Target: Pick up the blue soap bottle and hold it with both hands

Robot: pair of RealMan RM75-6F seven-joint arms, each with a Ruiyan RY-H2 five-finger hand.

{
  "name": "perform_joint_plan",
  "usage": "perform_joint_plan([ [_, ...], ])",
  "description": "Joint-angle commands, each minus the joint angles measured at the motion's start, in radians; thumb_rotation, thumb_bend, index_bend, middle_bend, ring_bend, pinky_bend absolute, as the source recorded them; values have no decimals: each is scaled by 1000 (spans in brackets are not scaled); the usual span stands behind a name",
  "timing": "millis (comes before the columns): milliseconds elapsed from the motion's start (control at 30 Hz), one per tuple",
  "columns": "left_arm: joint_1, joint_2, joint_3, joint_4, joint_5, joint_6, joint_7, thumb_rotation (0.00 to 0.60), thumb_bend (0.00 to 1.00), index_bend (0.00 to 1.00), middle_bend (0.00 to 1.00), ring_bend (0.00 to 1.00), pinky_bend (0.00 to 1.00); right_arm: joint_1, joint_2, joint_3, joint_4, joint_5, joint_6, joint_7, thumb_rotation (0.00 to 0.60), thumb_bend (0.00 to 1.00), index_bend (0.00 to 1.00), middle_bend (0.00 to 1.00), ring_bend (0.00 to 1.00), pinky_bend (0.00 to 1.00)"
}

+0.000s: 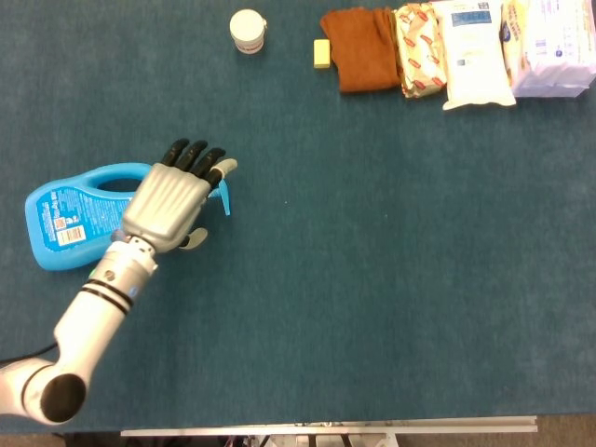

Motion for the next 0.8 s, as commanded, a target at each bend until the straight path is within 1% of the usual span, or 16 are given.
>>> perform_joint_plan([
  [33, -42, -55, 1, 41, -71, -1, 80, 600, 203, 154, 91, 25, 54, -5, -1, -4, 8, 0, 4, 10, 600, 239, 298, 424, 376, 320],
  [233, -89, -131, 23, 103, -199, 28, 225, 600, 203, 195, 90, 22, 55, -10, -3, -10, 26, -5, 9, 35, 600, 240, 298, 425, 376, 320],
  [367, -108, -176, 36, 157, -256, 75, 304, 600, 203, 232, 90, 21, 55, -11, -6, -12, 41, -7, 10, 48, 600, 239, 297, 424, 376, 320],
  [500, -120, -199, 34, 183, -314, 102, 340, 600, 203, 243, 90, 21, 55, -9, -10, -14, 52, -10, 5, 59, 600, 239, 297, 425, 376, 320],
  [633, -128, -209, 41, 198, -340, 127, 364, 600, 203, 248, 95, 22, 55, -6, -16, -15, 62, -11, 2, 68, 600, 240, 297, 424, 376, 320],
  [800, -127, -212, 62, 196, -353, 149, 377, 600, 204, 317, 119, 28, 57, -4, -23, -17, 76, -12, -2, 79, 600, 240, 297, 425, 376, 320],
])
